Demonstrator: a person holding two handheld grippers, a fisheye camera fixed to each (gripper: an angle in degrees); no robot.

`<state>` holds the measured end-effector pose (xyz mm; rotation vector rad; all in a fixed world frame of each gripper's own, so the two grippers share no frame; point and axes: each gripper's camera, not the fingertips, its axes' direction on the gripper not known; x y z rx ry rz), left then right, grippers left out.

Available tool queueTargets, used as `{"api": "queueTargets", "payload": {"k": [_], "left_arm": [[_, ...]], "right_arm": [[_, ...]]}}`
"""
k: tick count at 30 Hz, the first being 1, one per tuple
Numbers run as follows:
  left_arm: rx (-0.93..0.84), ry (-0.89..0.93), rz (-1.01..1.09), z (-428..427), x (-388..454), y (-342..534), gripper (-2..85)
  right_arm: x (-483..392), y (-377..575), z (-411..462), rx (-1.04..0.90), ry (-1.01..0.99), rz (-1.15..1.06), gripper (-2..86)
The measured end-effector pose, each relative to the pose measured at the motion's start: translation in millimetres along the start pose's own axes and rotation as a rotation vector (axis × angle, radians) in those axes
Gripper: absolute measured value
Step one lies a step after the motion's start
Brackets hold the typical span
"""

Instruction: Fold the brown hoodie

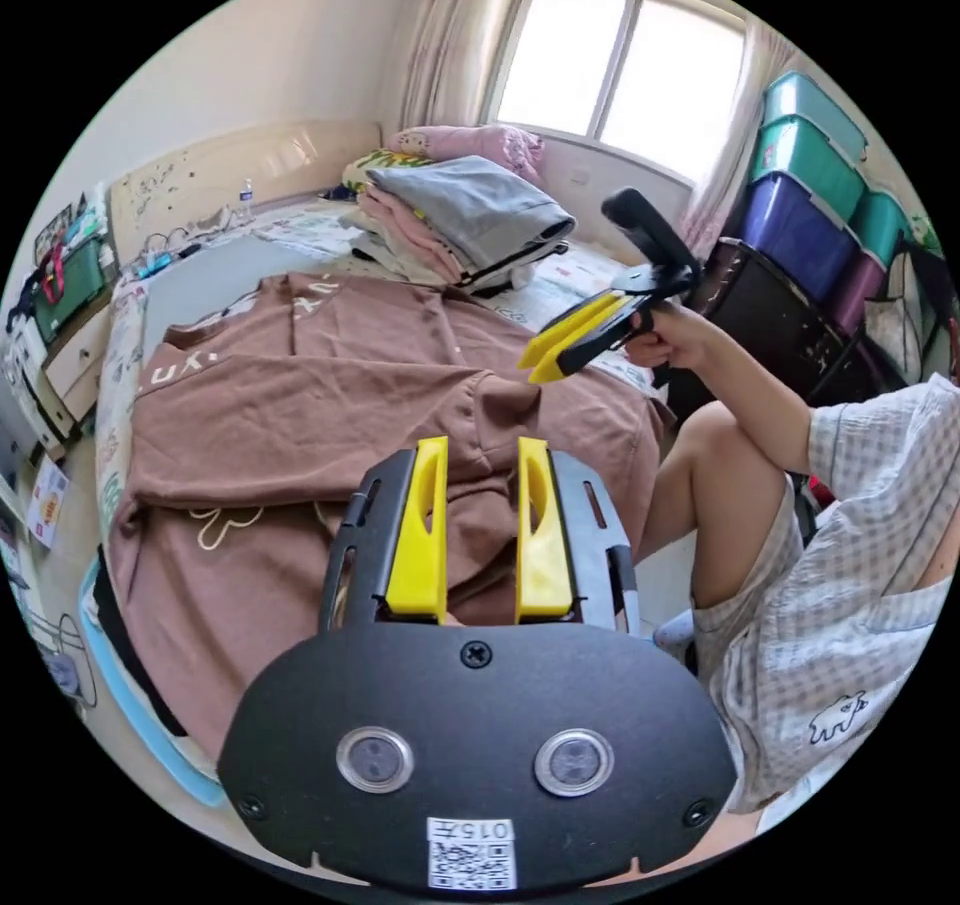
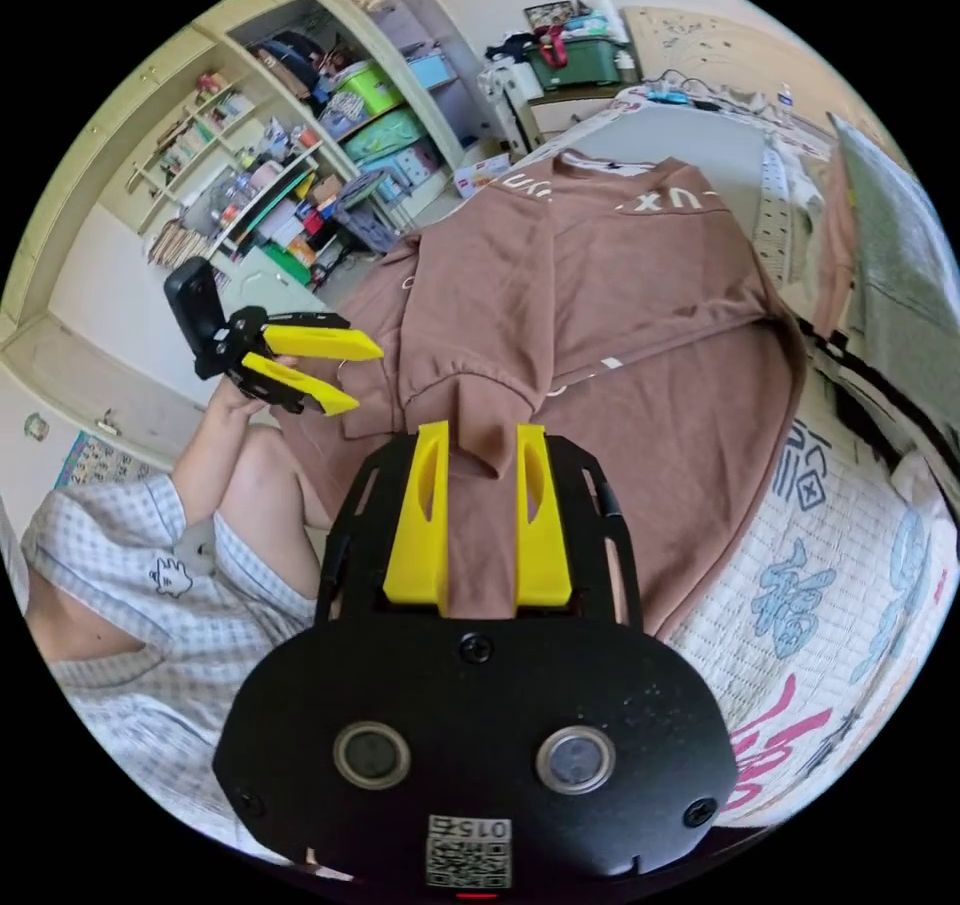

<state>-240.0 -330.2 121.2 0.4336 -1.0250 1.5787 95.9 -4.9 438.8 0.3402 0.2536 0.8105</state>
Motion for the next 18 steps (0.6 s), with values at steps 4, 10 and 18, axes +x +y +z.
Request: {"api": "queueTargets", "payload": {"k": [4,10,18], "left_arm": [[-0.017,-0.054,0.042,28,28,-3,11.1],[-0.129,-0.102,-0.005,75,40,-14,11.3],[-0.157,-0.098,-0.018,90,32,-7,1.6]], "right_arm": [[-15,-9,17,-0.132,0.11,-0.094,10.8],[-20,-14,24,-0.201,0.17,-0.11,9.6],[-11,-13,28,-0.223,0.208,-0.088,1.8]]}}
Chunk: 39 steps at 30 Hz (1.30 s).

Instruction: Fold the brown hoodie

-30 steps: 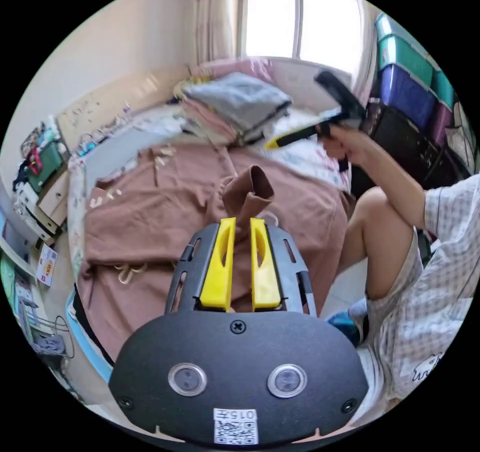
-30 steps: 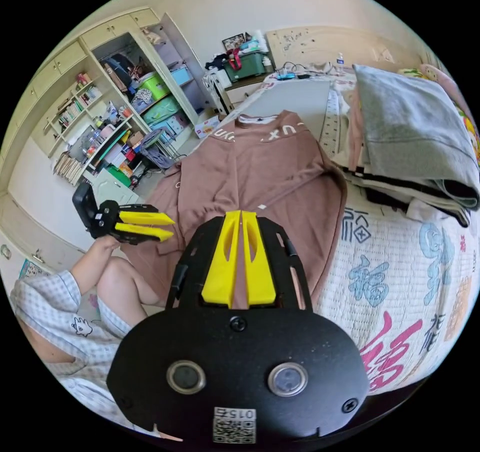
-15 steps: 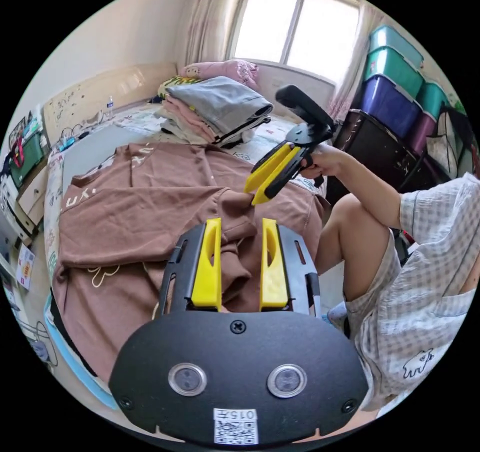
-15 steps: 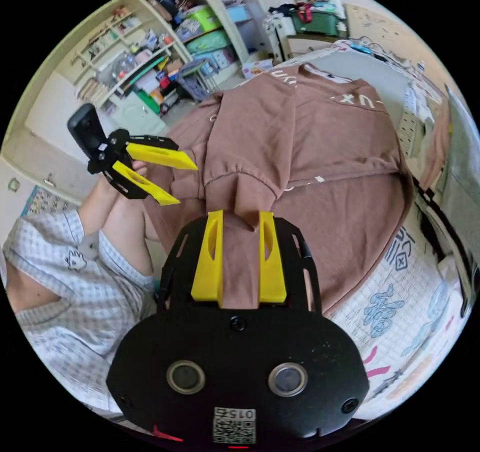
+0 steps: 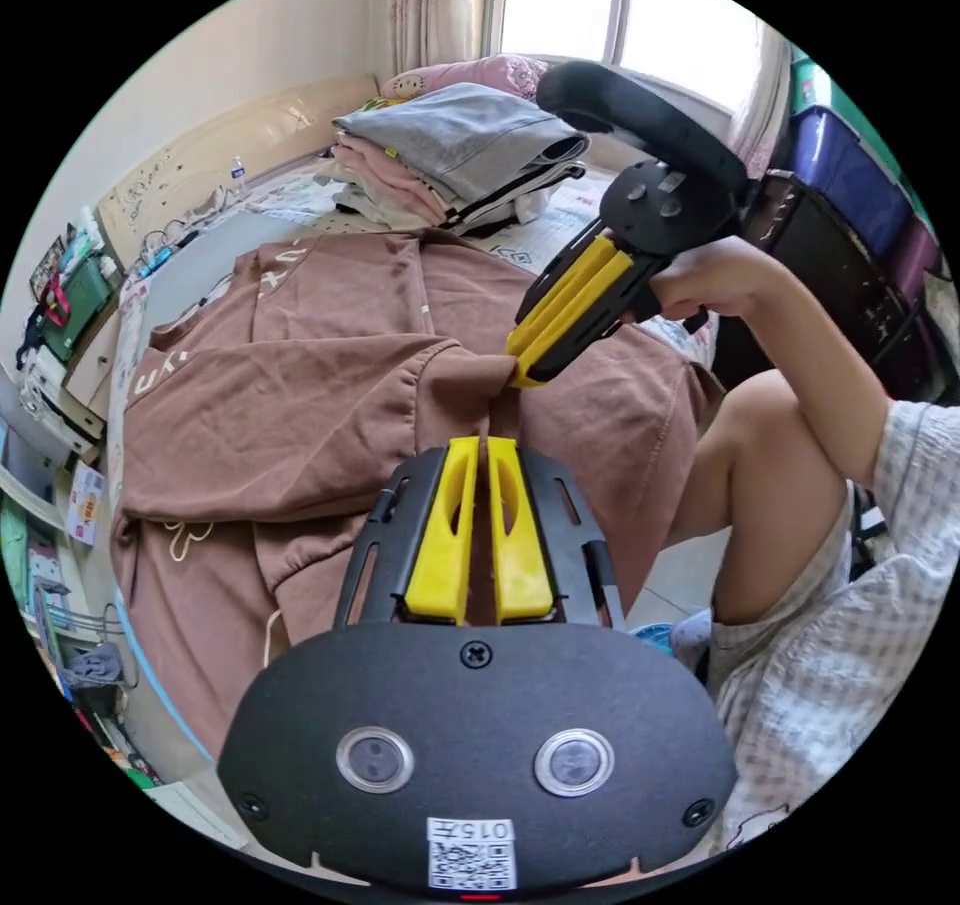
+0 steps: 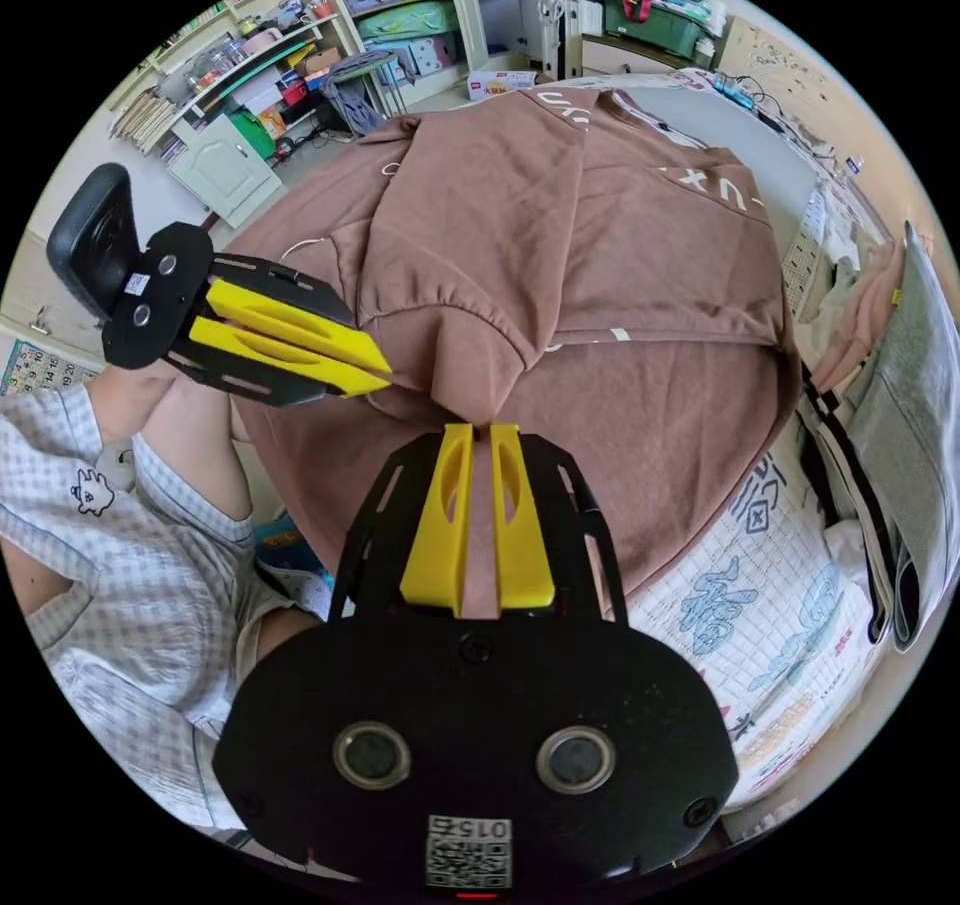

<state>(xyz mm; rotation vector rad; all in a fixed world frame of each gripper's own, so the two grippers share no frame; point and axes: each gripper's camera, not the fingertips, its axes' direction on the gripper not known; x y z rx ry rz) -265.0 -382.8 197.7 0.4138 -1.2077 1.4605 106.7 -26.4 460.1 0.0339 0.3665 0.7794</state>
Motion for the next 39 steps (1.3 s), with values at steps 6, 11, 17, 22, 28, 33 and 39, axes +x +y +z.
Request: {"api": "queueTargets", "payload": {"k": [6,11,17,22,28,33,39], "left_arm": [[-0.003,0.056,0.054,-5,-7,14,0.2],[-0.087,0.031,0.097,10,-7,11,0.6],[-0.086,0.207,0.079,-1,-29,14,6.4],[0.144,0.062,0.036,-46,-52,31,7.9],[0.102,-0.039,0.071,-40,-52,25,8.7],[0.028,-0.097,0.125,-27,-51,15,8.1],[-0.022,-0.035,0.134,-33,-59,12,1.5]], "right_arm": [[4,3,-4,-0.015,-0.017,-0.01,0.1],[2,3,-1,-0.055,0.012,-0.022,0.2],[38,24,-23,0.015,-0.139,0.068,2.1],[67,42,-46,0.312,-0.2,0.24,7.1],[76,32,-32,0.33,-0.231,0.308,7.3],[63,9,-9,0.23,-0.272,0.268,7.4],[44,2,-16,0.192,-0.108,0.235,1.6]]}}
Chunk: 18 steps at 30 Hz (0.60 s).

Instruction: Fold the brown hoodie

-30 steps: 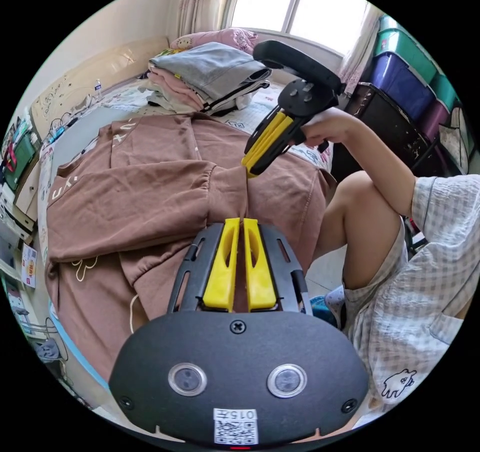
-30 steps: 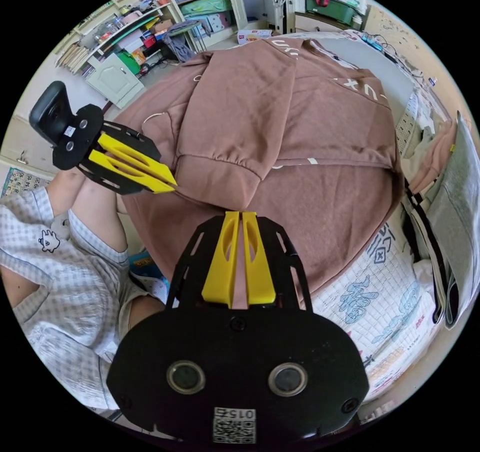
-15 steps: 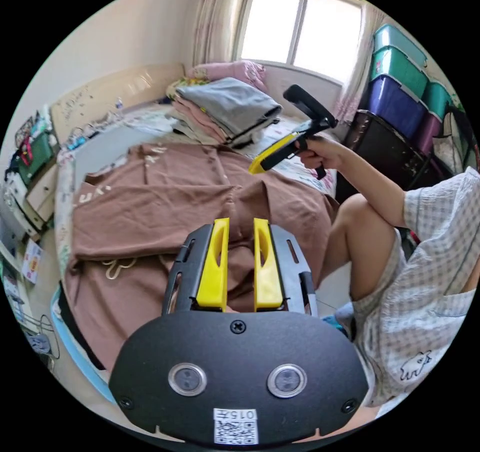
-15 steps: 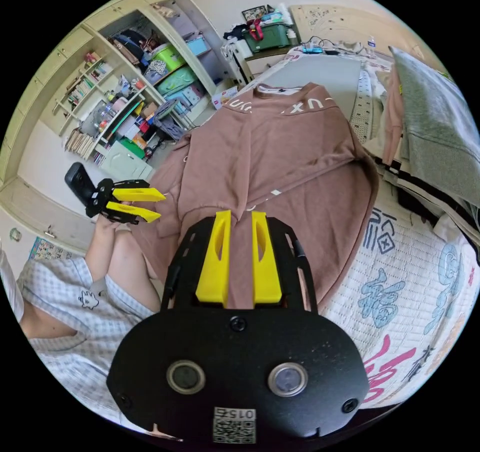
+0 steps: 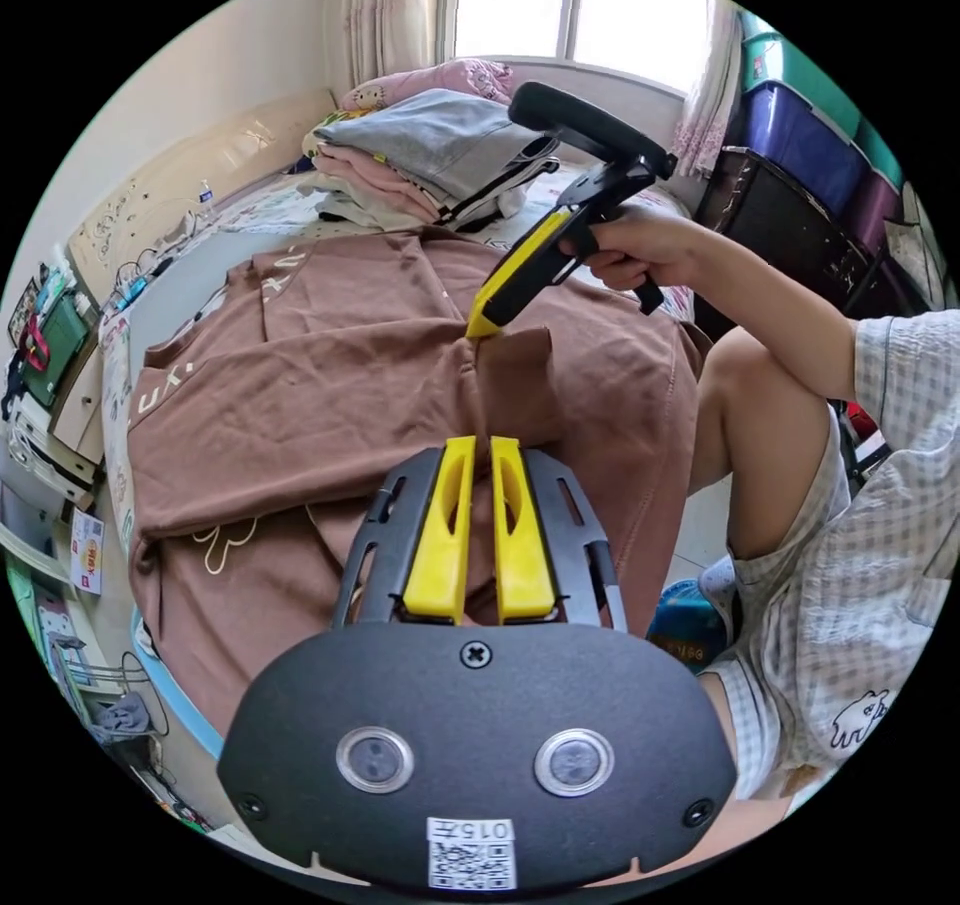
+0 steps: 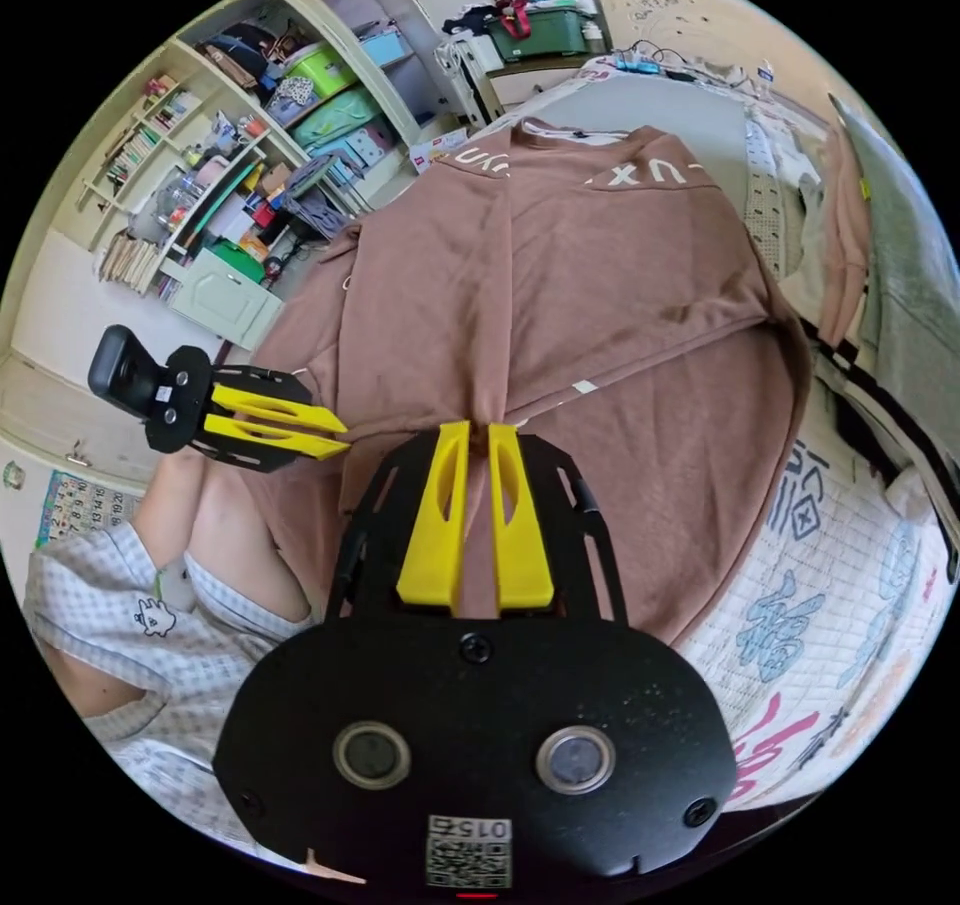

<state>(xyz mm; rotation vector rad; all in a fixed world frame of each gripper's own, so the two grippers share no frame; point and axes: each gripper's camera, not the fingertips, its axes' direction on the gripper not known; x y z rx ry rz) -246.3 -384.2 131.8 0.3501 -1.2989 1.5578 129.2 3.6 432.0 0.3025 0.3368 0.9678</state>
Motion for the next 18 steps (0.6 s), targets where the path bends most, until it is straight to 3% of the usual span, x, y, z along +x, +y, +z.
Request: {"api": "queueTargets", "payload": {"k": [9,18], "left_arm": [[-0.019,0.047,-0.053,-17,-14,-7,-0.3],[-0.014,0.029,-0.083,-39,-18,-17,0.2]], "right_arm": [[-33,-9,16,-0.087,0.179,-0.081,-0.7],[-43,-8,19,-0.092,0.186,-0.086,-0.3]]}}
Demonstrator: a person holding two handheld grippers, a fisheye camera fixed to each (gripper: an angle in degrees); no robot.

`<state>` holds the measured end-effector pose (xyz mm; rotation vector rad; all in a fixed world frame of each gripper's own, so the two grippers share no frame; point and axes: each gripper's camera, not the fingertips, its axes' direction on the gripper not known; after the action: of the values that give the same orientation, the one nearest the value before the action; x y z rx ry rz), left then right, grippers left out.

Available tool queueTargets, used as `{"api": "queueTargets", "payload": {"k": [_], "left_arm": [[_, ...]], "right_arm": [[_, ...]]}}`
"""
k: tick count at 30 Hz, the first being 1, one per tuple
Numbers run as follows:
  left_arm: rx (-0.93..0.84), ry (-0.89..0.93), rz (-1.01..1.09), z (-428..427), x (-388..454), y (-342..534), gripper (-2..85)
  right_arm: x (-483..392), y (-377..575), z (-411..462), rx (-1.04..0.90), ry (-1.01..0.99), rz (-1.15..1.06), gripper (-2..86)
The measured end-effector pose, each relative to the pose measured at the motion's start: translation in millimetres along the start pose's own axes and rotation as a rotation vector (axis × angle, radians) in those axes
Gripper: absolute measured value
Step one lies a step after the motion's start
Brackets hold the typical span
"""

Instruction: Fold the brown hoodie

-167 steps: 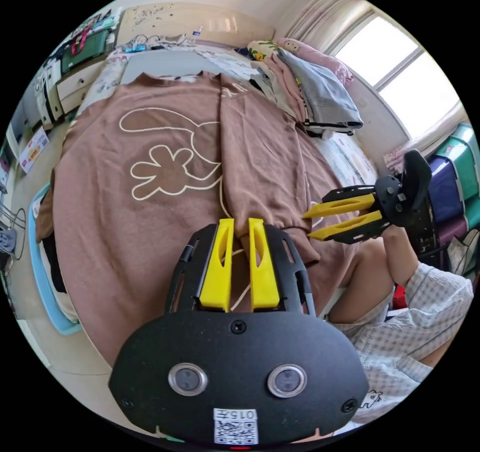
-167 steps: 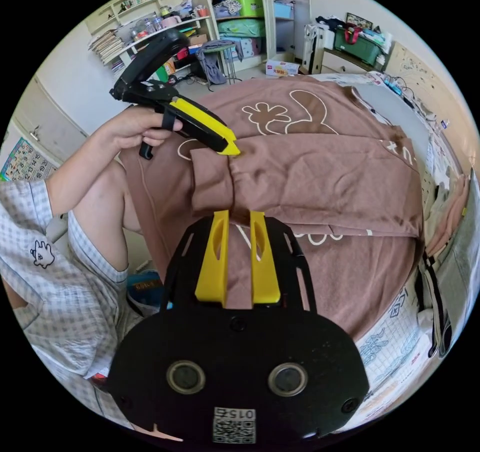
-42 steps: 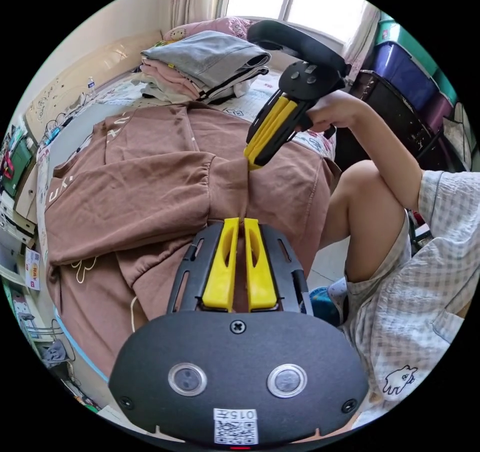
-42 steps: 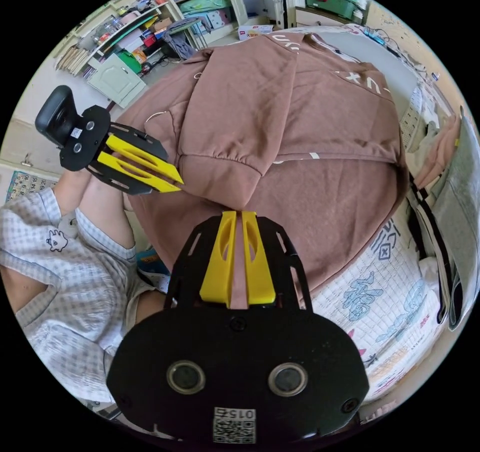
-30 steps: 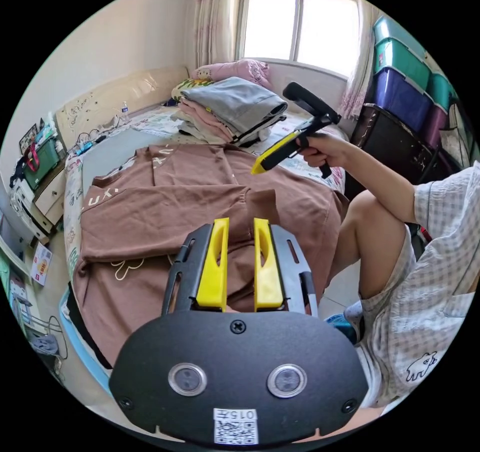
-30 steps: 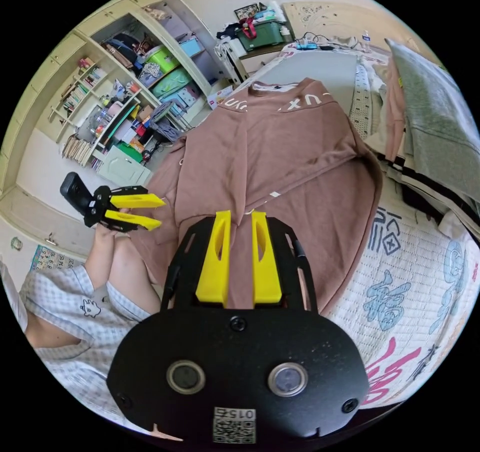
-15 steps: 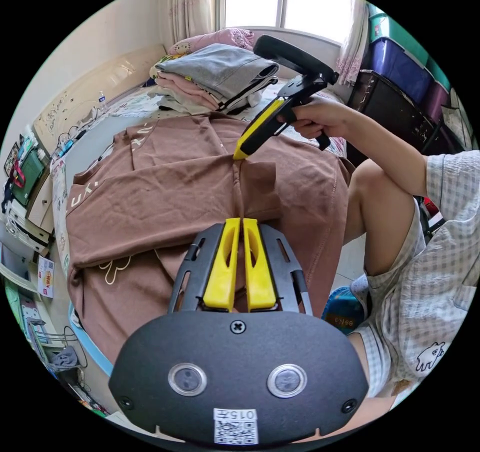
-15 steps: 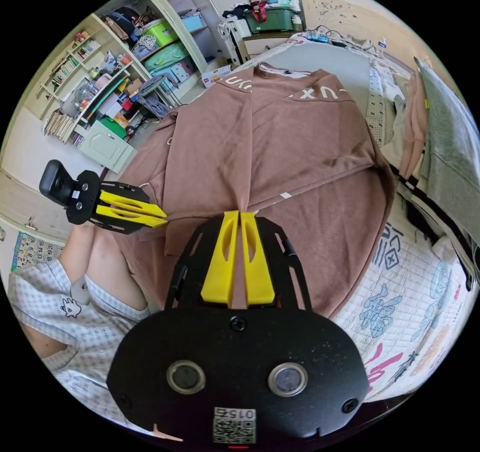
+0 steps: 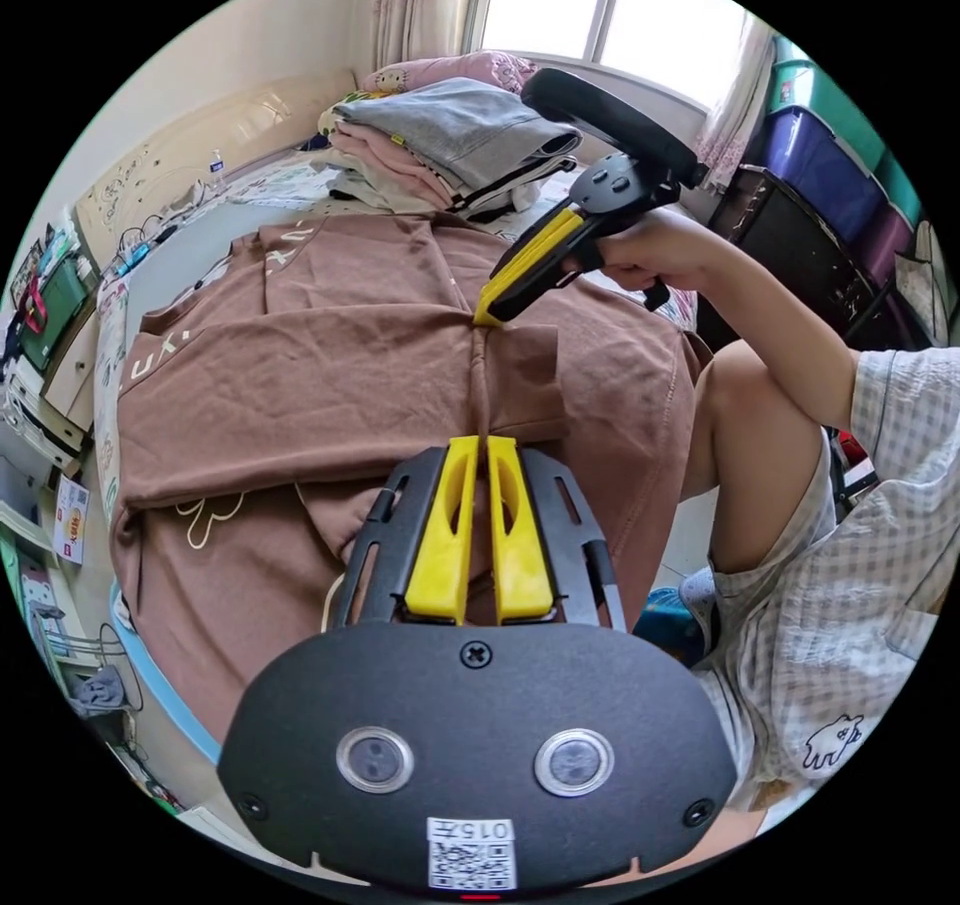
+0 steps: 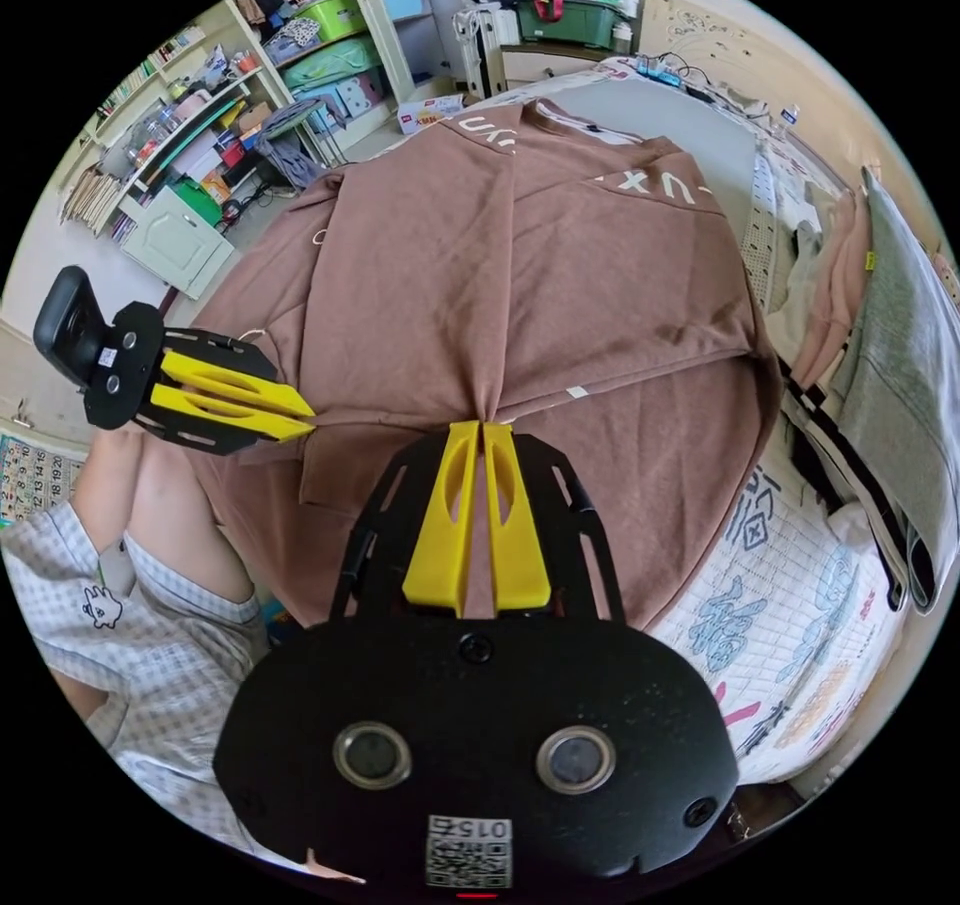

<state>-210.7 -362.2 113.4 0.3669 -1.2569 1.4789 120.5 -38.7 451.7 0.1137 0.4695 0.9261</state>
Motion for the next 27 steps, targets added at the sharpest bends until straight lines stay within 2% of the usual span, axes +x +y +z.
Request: {"api": "queueTargets", "payload": {"k": [10,13,15,16,18,21,25,27], "left_arm": [[0.001,0.057,-0.028,-30,-13,-11,1.8],[0.038,0.144,-0.08,-55,-33,-7,4.1],[0.096,0.16,-0.166,-86,-62,9,6.5],[0.112,0.149,-0.202,-93,-71,14,6.9],[0.182,0.065,-0.412,-122,-119,33,7.6],[0.163,-0.051,-0.56,-147,-177,33,8.0],[0.221,-0.138,-0.648,-155,-234,12,8.7],[0.249,-0.124,-0.686,-145,-270,-8,8.5]], "right_arm": [[-18,11,1,0.036,0.066,-0.037,1.0],[-5,13,-8,0.033,0.019,0.017,3.9],[9,22,-30,0.105,0.073,0.073,7.4],[15,23,-37,0.127,0.094,0.096,7.6],[42,25,-60,0.234,0.13,0.176,7.9],[78,9,-68,0.303,0.089,0.194,7.4],[119,-39,-50,0.283,0.073,0.26,7.8],[147,-77,-33,0.291,-0.023,0.338,8.6]]}}
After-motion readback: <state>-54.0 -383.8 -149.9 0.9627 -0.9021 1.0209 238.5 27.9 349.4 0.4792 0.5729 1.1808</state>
